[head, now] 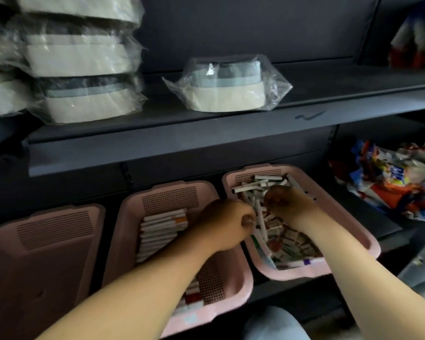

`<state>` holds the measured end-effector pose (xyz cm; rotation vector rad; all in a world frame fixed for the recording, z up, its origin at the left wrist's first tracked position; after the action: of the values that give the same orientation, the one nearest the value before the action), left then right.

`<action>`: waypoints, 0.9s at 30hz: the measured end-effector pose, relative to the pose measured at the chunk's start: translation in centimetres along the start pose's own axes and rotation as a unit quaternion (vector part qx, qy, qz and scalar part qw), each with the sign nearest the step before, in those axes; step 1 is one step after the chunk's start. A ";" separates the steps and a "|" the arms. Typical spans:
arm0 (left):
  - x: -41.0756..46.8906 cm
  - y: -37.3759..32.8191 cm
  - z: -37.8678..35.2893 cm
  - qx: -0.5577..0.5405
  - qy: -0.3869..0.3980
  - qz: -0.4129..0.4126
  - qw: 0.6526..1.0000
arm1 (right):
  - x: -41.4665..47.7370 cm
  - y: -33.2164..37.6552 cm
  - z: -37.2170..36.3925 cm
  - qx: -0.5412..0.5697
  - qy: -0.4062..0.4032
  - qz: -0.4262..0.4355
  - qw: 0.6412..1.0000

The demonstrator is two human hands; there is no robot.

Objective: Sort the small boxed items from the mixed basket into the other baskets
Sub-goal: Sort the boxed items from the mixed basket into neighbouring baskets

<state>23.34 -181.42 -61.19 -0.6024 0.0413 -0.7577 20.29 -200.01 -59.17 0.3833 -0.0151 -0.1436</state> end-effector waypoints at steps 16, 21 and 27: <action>3.0 -4.4 -8.3 0.066 0.063 0.034 0.995 | -2.4 -10.1 -1.7 -0.166 0.103 -0.082 0.977; 3.2 -5.2 -9.0 0.211 0.142 0.009 0.967 | -2.3 -10.0 -1.9 -0.190 0.118 -0.062 0.973; 3.3 -5.2 -9.3 0.262 0.187 0.003 0.947 | -1.6 -10.6 -2.5 -0.136 0.132 -0.099 0.977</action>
<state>20.20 -191.19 -65.56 0.0547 0.1854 -0.8275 17.33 -208.56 -65.44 0.1268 0.3035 -0.2870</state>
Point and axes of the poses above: each hand's wrist, its own x-axis towards the middle knuckle, its own z-axis out of the back of the hand, y = z × x, the point moved 1 cm from there along x, towards the middle knuckle, and after that the axes turned 12 degrees about -x, right-handed, at the moved point
